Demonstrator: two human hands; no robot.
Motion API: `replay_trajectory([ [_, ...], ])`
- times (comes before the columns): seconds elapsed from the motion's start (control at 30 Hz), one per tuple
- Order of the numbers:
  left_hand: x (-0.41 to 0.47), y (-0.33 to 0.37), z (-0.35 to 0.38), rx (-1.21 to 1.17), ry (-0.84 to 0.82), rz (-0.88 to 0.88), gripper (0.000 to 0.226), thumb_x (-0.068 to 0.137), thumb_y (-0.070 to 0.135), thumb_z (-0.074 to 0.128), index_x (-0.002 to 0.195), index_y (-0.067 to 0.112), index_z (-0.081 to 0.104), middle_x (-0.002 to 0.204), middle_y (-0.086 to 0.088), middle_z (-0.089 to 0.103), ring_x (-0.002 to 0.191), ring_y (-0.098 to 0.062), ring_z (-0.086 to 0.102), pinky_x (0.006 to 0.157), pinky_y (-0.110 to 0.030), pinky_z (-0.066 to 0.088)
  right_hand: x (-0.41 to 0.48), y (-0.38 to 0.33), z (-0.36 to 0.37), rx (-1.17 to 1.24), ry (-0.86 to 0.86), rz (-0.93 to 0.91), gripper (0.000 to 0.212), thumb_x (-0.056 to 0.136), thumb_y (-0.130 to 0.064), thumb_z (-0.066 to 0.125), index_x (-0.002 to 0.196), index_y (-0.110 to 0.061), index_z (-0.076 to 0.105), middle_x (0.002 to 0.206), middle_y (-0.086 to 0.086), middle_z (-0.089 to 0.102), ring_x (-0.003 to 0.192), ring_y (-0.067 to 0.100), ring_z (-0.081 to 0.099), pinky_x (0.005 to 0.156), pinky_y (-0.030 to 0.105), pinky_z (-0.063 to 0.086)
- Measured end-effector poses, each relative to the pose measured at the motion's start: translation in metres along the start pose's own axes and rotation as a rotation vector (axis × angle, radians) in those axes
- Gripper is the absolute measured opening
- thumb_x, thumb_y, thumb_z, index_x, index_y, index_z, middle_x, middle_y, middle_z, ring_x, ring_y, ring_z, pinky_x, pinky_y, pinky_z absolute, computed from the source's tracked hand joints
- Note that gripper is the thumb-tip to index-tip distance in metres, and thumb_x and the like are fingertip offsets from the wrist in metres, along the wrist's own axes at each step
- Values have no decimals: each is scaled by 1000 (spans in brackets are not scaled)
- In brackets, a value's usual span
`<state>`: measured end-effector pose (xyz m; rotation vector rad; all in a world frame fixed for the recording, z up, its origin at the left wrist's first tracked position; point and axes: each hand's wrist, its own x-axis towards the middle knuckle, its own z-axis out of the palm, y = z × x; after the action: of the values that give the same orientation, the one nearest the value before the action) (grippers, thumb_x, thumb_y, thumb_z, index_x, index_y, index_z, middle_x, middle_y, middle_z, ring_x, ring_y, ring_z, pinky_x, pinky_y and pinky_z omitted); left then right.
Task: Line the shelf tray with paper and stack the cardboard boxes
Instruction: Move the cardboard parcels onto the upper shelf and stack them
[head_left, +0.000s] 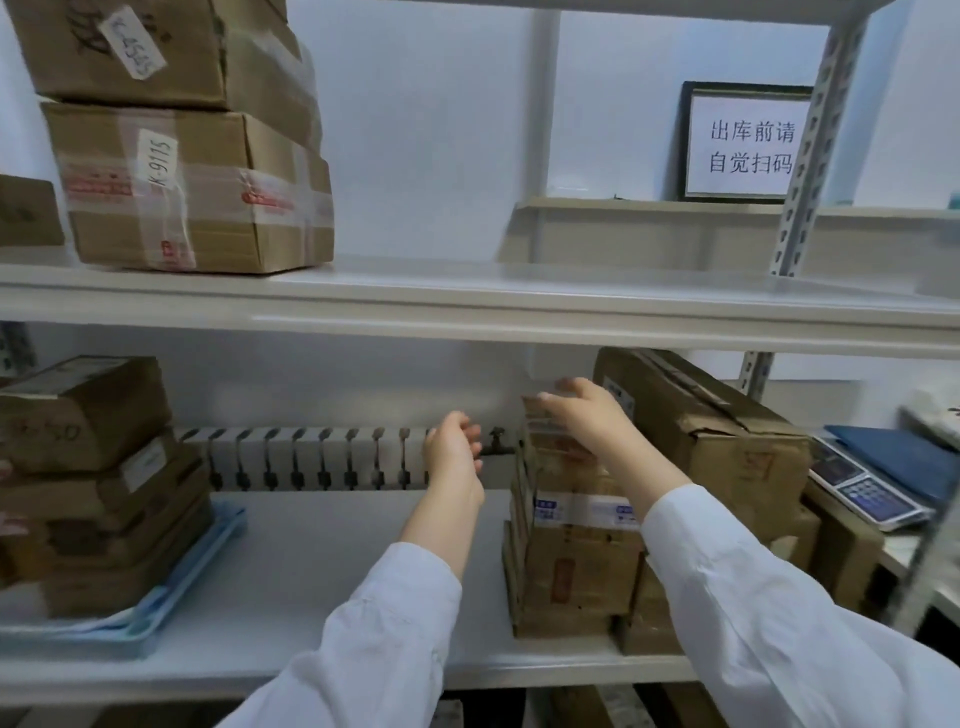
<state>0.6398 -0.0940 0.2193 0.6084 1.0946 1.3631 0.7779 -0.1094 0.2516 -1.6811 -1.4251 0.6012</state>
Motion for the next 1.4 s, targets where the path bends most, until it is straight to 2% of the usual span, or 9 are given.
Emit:
replay_trajectory([
  [0.07,-4,-15,10,130,-91,-97,33,92,27,49,120,10,55,115,-7,58,92,-19,54,77,-31,42,6,14,-7,-121,6,105,73,88,-53,52,147,-17,29,151,13,32,136,36,33,110,49,32],
  [0.17,-17,-32,18,267,-208,-230,65,90,42,55,145,14,32,151,-11,31,138,-27,30,108,-39,28,11,27,-12,-241,1,210,78,88,-57,49,148,-14,24,153,15,27,139,38,25,113,50,26],
  [0.37,-17,-47,24,410,-280,-429,105,71,75,55,149,14,19,152,-20,23,138,-40,23,111,-57,21,24,42,-14,-133,-34,278,83,85,-55,55,148,-12,23,152,17,27,138,37,29,111,50,30],
  [0.47,7,-62,19,393,-318,-472,144,19,90,65,143,21,36,145,-17,38,132,-43,33,104,-64,25,26,45,-16,-56,-19,284,83,86,-55,55,148,-10,22,152,16,29,138,37,30,112,49,29],
  [0.83,22,-48,-21,118,-172,-284,54,74,63,55,100,16,62,100,-13,66,100,-30,58,87,-42,49,19,37,-14,283,54,209,55,86,-30,64,133,-6,47,127,5,57,114,28,55,90,33,45],
  [1.0,23,-22,-51,69,-165,-287,61,72,70,52,103,19,64,100,-11,67,97,-28,59,77,-37,50,30,39,-8,240,68,185,103,52,-61,66,139,-13,39,137,14,49,124,36,47,101,51,43],
  [1.13,20,-2,-77,64,-154,-289,77,62,79,50,109,20,68,110,-9,69,102,-26,61,76,-32,50,2,9,-7,155,117,215,89,82,-55,59,148,-10,20,151,18,29,138,39,28,112,51,29],
  [1.3,3,23,-105,126,-155,-264,76,69,81,43,95,15,69,87,-9,73,81,-24,64,70,-27,47,-16,-9,1,259,27,118,84,82,-58,58,146,-13,26,144,12,42,126,35,45,104,51,39],
  [1.4,-7,35,-122,138,-187,-260,85,71,84,37,103,11,68,100,-12,72,96,-26,64,89,-34,49,-27,-22,4,201,6,85,88,77,-63,61,143,-13,32,136,9,48,116,29,50,96,44,44],
])
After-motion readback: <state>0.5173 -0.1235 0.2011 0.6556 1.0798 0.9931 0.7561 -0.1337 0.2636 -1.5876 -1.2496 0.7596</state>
